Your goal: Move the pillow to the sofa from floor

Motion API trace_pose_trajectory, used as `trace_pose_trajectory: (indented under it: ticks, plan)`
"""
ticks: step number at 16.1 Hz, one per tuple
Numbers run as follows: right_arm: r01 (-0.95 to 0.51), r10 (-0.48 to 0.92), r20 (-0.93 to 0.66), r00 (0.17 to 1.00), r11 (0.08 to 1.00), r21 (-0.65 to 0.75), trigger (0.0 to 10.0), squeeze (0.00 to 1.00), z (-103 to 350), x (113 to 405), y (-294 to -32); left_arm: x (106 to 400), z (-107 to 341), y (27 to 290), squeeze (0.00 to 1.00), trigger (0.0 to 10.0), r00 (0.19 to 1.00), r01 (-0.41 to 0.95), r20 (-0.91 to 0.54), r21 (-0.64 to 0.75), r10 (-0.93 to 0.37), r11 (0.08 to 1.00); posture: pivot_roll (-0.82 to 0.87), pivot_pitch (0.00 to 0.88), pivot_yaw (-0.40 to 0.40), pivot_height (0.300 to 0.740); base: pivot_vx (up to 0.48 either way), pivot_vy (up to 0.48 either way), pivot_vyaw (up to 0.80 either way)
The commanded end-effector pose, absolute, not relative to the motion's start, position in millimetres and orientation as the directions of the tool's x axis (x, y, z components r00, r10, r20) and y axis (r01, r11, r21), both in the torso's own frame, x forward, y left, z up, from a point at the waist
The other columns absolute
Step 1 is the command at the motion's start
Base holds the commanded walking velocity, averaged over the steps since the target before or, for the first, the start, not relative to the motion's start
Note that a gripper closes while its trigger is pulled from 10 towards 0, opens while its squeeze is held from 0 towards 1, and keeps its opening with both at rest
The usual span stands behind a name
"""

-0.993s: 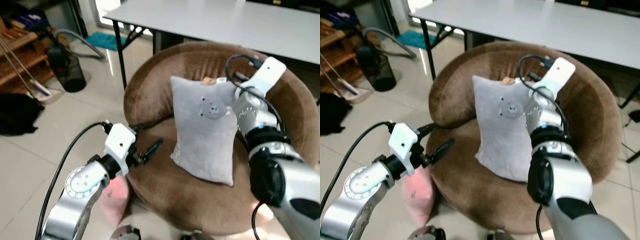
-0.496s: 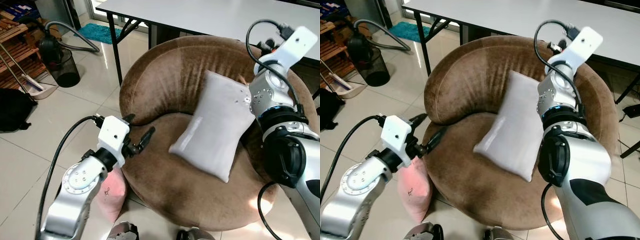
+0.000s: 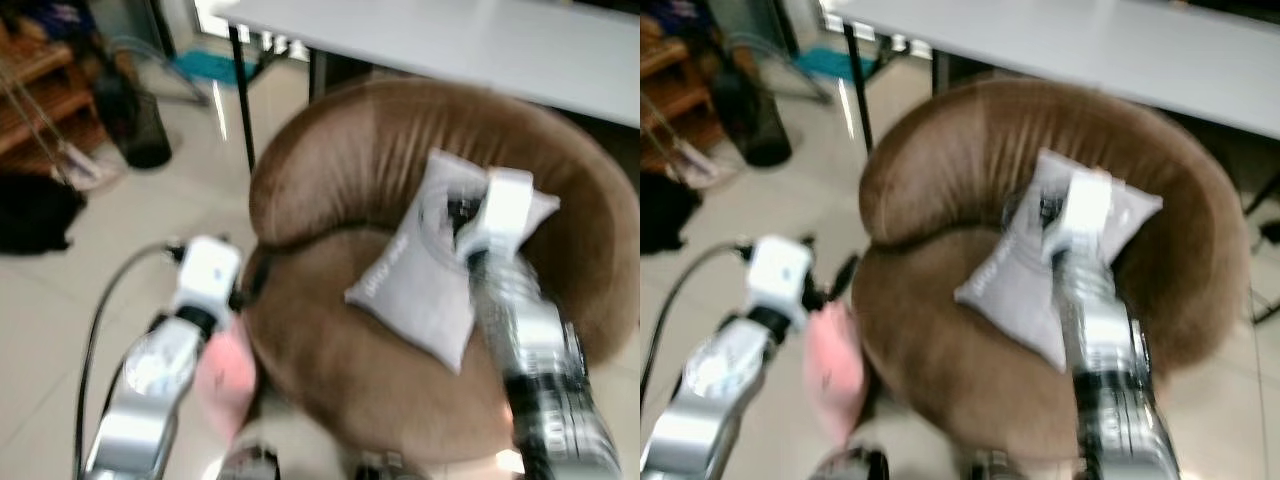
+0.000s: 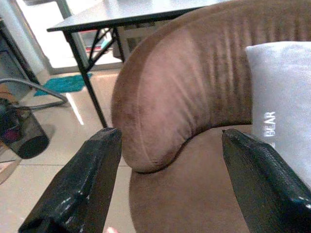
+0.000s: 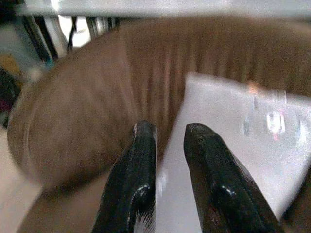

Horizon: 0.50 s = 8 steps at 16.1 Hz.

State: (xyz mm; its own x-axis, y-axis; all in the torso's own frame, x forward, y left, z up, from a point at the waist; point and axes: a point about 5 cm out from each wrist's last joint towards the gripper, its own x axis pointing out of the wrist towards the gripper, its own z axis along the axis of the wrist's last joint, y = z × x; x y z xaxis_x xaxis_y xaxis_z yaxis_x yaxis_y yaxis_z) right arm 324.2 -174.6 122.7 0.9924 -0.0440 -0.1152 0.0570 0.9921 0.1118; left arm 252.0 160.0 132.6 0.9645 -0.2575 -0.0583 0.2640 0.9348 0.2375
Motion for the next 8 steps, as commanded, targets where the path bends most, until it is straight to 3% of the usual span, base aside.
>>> trace_pose_trajectory:
  ticks: [1,4,8]
  plan:
    - [0.066,-0.056,-0.108,0.993,0.993,0.096,10.0,0.00,124.2,305.5,-170.2,255.4,134.6,159.3,0.00,10.0,0.968,0.252,-0.046,0.226,-0.249,0.941,-0.02,0.064,-0.018,0.740,-0.292,0.000,0.00]
    - [0.136,-0.108,-0.207,0.972,0.983,0.126,10.0,0.00,107.5,276.3,-167.5,262.8,137.5,160.1,0.00,10.0,0.970,0.242,-0.031,0.228,-0.242,0.943,-0.02,0.056,-0.006,0.740,-0.290,0.000,0.00]
    - [0.096,-0.073,-0.221,0.973,0.991,0.096,10.0,0.00,110.8,269.3,-154.6,268.6,135.4,160.7,0.00,10.0,0.970,0.242,-0.032,0.214,-0.241,0.946,-0.02,0.036,0.010,0.740,-0.200,0.000,0.00]
